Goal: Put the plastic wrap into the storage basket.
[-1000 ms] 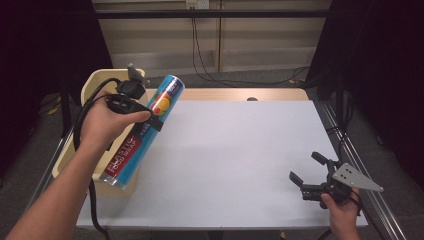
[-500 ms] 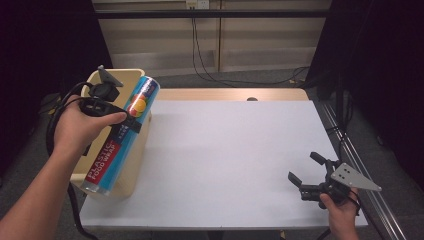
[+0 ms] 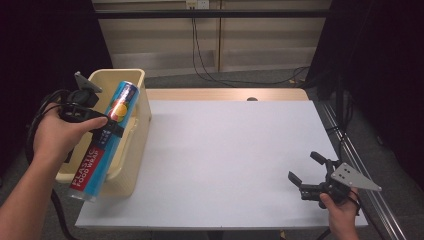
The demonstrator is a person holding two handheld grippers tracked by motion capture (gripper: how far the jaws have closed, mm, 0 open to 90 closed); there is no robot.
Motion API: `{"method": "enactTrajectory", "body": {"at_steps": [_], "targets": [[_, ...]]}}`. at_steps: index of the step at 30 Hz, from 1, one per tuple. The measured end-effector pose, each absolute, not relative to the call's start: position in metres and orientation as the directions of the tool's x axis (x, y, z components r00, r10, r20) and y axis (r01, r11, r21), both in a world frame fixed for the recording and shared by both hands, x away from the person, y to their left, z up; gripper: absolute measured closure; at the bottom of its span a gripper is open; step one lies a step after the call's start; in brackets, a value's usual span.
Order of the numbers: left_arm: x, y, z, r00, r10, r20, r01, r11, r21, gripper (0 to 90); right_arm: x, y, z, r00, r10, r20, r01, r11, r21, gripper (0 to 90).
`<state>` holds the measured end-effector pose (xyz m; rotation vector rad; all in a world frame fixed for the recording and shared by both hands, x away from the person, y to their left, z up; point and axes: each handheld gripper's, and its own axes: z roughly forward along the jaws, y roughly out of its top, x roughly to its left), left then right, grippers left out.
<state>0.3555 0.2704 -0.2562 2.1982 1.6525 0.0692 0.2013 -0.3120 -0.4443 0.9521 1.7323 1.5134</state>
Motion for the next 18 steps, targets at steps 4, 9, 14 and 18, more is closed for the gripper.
{"method": "enactTrajectory", "body": {"at_steps": [4, 9, 14, 18], "targets": [[0.355, 0.274, -0.259, 0.282, 0.941, -0.187, 0.921, -0.211, 0.327, 32.3, 0.201, -0.313, -0.444, -0.530, 0.848, -0.004, 0.108, 0.072, 0.992, 0.0], [0.355, 0.279, -0.260, 0.271, 0.944, -0.188, 0.925, -0.201, 0.323, 32.3, 0.201, -0.313, -0.444, -0.530, 0.848, -0.007, 0.107, 0.075, 0.991, 0.0], [0.355, 0.282, -0.262, 0.252, 0.950, -0.185, 0.931, -0.186, 0.314, 32.2, 0.201, -0.313, -0.444, -0.530, 0.848, -0.006, 0.107, 0.073, 0.992, 0.0], [0.356, 0.285, -0.265, 0.255, 0.949, -0.188, 0.933, -0.190, 0.307, 32.2, 0.200, -0.313, -0.443, -0.529, 0.848, -0.008, 0.104, 0.074, 0.992, 0.0]]}}
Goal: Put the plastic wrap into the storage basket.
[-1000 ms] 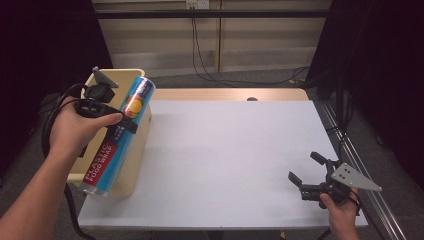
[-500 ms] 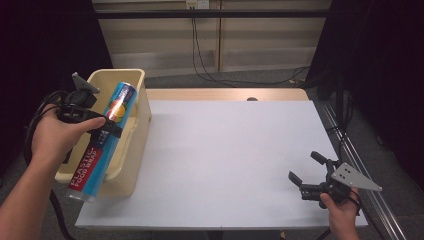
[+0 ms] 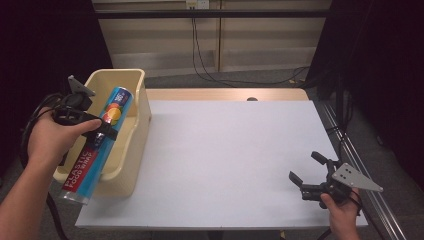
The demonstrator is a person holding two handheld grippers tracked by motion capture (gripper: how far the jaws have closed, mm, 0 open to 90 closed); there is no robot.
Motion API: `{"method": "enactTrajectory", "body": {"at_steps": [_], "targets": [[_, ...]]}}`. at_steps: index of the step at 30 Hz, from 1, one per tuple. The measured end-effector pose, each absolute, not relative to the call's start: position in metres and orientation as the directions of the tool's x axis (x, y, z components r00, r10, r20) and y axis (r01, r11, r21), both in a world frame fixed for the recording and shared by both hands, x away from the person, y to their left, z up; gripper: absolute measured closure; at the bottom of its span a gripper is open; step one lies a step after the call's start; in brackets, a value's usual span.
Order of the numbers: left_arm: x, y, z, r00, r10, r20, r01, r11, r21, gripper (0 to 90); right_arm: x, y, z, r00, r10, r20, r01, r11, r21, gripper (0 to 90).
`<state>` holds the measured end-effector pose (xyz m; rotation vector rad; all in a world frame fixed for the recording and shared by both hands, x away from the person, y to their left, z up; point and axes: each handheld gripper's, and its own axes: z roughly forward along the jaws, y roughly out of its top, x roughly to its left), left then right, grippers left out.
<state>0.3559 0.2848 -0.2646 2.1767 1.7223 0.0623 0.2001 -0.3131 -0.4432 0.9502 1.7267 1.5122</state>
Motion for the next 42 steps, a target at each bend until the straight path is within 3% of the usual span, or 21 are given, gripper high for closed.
{"method": "enactTrajectory", "body": {"at_steps": [39, 42], "targets": [[0.373, 0.283, -0.288, 0.184, 0.969, -0.166, 0.959, -0.140, 0.245, 31.7, 0.201, -0.312, -0.444, -0.536, 0.844, -0.009, 0.105, 0.077, 0.992, 0.0], [0.372, 0.284, -0.278, 0.176, 0.971, -0.161, 0.943, -0.119, 0.312, 33.7, 0.200, -0.313, -0.444, -0.534, 0.846, -0.005, 0.107, 0.074, 0.992, 0.0]]}}
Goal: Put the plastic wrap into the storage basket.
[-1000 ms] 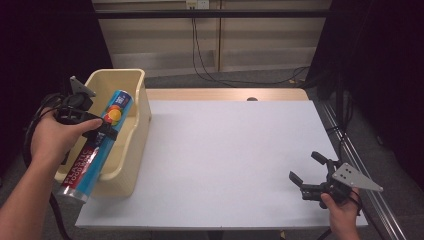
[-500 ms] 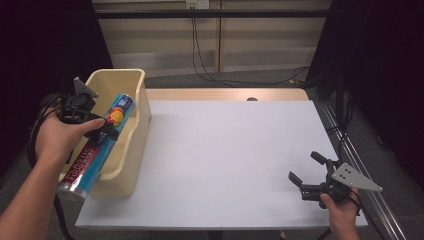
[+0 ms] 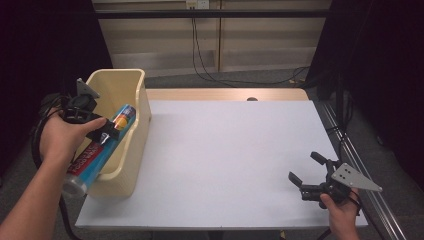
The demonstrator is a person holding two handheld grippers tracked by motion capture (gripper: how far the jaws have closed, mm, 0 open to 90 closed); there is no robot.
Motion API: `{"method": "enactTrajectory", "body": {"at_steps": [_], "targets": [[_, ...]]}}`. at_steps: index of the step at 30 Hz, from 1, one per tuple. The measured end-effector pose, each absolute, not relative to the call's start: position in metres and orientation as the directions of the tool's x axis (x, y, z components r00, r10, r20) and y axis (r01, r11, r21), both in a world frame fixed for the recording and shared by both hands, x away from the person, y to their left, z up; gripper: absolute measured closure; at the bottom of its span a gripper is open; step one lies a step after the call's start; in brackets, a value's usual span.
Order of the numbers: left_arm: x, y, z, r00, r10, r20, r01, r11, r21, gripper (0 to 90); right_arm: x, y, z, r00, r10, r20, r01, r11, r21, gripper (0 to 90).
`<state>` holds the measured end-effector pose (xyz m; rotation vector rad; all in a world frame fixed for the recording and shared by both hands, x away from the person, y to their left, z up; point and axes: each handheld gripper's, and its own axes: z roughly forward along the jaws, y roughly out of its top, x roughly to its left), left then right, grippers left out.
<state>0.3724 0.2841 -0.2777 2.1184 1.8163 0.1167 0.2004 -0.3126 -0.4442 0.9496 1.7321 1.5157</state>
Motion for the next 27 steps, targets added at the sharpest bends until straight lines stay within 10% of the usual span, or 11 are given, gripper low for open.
{"method": "enactTrajectory", "body": {"at_steps": [27], "targets": [[0.328, 0.169, -0.303, 0.598, 0.749, -0.284, 0.594, -0.177, 0.785, 18.8, 0.199, -0.313, -0.442, -0.535, 0.845, -0.013, 0.098, 0.077, 0.992, 0.0]]}}
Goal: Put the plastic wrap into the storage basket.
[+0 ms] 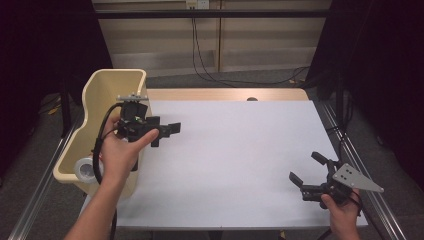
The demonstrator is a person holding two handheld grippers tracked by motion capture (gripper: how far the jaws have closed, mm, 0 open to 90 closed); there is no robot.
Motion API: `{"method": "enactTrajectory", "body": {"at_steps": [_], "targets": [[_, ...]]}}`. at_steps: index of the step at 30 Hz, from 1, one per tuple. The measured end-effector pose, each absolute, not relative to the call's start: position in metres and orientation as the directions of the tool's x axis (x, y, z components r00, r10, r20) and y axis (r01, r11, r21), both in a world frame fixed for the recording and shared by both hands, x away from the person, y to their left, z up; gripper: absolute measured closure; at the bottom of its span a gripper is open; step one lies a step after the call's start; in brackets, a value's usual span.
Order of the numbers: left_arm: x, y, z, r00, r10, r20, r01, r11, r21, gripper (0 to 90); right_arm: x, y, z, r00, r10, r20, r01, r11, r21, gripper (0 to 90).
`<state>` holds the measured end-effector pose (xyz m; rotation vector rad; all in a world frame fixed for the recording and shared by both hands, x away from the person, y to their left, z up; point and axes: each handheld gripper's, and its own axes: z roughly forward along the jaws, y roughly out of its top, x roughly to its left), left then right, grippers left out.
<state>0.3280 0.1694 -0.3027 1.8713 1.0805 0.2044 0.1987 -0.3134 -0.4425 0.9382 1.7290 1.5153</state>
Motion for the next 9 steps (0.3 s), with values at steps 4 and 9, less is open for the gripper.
{"method": "enactTrajectory", "body": {"at_steps": [4, 9], "targets": [[0.319, 0.166, -0.324, 0.616, 0.747, -0.251, 0.511, -0.136, 0.849, 17.7, 0.199, -0.313, -0.443, -0.535, 0.845, -0.010, 0.102, 0.077, 0.992, 0.0], [0.310, 0.158, -0.344, 0.641, 0.739, -0.206, 0.425, -0.119, 0.897, 16.2, 0.201, -0.312, -0.443, -0.537, 0.844, -0.013, 0.104, 0.081, 0.991, 0.0]]}}
